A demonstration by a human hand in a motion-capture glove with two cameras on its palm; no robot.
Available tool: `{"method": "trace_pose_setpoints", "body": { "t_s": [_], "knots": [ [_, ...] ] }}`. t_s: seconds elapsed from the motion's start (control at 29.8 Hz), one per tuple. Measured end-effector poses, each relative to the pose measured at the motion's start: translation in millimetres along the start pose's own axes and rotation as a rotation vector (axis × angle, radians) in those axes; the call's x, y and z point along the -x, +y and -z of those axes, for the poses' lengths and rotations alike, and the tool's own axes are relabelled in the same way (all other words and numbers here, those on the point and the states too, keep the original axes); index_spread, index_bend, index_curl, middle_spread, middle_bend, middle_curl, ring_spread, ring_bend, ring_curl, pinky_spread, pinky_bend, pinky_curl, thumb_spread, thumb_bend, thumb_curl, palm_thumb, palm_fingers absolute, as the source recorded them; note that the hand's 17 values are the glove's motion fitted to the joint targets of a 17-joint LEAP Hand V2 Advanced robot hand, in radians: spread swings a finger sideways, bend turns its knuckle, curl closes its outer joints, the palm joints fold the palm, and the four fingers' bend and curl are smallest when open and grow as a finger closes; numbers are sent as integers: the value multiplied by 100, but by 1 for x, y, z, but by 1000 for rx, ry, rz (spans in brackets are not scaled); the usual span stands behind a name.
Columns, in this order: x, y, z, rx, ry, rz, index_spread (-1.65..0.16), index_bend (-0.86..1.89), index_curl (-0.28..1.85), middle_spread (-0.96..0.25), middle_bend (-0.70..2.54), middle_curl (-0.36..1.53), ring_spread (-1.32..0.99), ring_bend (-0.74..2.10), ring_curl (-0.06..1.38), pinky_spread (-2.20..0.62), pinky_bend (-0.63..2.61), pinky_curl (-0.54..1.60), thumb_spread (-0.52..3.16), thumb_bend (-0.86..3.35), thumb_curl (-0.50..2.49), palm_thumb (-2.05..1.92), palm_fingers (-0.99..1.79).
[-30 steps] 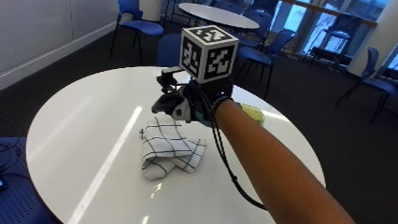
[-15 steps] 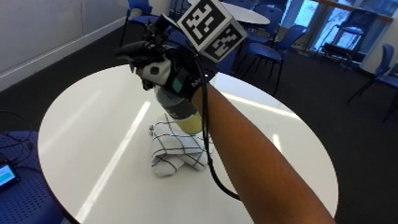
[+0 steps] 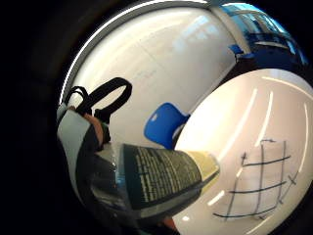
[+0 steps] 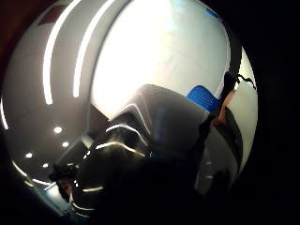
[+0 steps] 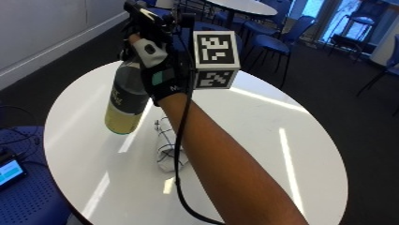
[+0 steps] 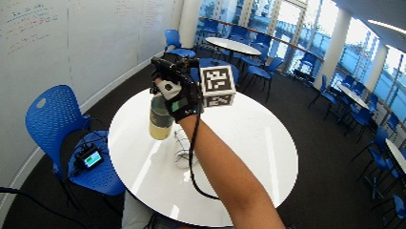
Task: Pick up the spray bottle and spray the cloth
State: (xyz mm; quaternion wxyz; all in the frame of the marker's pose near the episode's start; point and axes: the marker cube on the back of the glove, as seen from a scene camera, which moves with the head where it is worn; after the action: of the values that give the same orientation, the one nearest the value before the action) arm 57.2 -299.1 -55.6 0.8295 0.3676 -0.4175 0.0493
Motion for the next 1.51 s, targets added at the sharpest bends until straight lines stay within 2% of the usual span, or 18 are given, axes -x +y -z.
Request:
{"method": "trace_pose_setpoints", "body": {
  "t_s": [0.5, 0.9, 1.51],
  "knots": [
    [-19, 5, -57, 121, 63, -199, -24, 55, 58, -21, 65, 50, -16, 52, 45, -22, 36, 39, 25, -3, 84, 88, 137],
    [-25, -2, -61, 141, 118, -198, -24, 54, 58, -21, 65, 50, -16, 52, 45, -22, 36, 39, 24, -3, 84, 89, 137],
    [11, -19, -78, 129, 88, -132, -25, 54, 58, -22, 65, 50, -18, 52, 45, -23, 36, 39, 24, -3, 83, 87, 138]
  ]
}}
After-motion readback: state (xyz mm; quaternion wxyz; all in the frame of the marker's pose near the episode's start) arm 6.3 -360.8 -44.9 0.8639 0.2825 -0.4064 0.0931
